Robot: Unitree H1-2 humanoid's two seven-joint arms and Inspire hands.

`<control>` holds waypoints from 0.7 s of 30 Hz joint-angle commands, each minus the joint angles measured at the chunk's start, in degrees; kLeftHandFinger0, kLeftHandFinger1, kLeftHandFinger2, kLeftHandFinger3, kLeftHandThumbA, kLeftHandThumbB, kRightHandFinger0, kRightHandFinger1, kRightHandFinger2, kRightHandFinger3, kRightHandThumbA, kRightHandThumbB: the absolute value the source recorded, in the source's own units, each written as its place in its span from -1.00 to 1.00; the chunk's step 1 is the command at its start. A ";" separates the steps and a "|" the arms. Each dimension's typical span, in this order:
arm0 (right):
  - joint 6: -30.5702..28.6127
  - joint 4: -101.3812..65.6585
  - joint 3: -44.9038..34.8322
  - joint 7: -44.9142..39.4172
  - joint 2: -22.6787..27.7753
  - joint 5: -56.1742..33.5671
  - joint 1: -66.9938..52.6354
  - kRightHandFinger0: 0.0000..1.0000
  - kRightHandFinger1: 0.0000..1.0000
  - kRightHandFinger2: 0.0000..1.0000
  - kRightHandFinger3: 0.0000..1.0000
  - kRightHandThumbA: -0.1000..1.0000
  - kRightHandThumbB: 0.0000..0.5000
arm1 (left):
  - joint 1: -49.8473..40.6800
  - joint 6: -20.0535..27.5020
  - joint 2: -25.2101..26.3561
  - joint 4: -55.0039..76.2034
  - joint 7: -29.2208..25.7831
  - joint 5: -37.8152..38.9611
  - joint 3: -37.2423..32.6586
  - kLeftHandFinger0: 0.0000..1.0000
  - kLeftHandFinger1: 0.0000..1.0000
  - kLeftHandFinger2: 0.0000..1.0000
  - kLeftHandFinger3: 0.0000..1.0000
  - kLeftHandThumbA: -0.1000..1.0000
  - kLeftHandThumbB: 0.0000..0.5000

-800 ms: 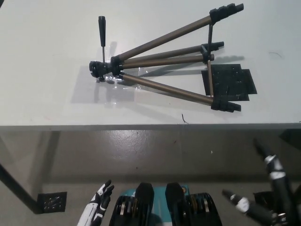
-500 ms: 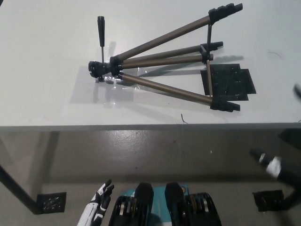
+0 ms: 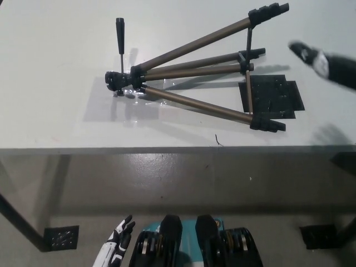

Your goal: A tripod lies near the right hand side of the table and the robot grab a leg of the tripod using its right hand and put it up right.

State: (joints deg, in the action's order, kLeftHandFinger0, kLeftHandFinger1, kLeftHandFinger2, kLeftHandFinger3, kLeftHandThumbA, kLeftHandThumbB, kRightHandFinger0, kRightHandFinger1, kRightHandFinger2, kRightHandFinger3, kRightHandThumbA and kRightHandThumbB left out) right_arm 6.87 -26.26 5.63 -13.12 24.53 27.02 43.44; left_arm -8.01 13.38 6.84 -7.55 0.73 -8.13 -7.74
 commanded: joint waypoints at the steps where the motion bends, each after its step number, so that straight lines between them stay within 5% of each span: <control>1: 13.80 10.43 7.25 -15.95 3.20 11.22 19.77 1.00 1.00 1.00 1.00 0.83 1.00 | 0.63 4.99 1.00 1.80 0.98 -0.12 -0.19 1.00 1.00 1.00 1.00 1.00 0.68; 21: 12.98 67.34 25.35 -16.48 -10.37 12.63 45.16 1.00 1.00 1.00 1.00 0.83 1.00 | 0.92 6.57 1.49 1.29 0.69 -1.28 -0.29 1.00 1.00 1.00 1.00 1.00 0.69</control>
State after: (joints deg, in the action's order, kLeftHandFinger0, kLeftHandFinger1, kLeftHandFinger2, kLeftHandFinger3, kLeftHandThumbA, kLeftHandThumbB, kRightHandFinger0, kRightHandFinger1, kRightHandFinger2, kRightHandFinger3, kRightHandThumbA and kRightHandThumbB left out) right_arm 18.18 31.70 29.00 -27.69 17.05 36.66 78.60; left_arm -7.62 14.92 7.06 -7.61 0.83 -8.22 -7.77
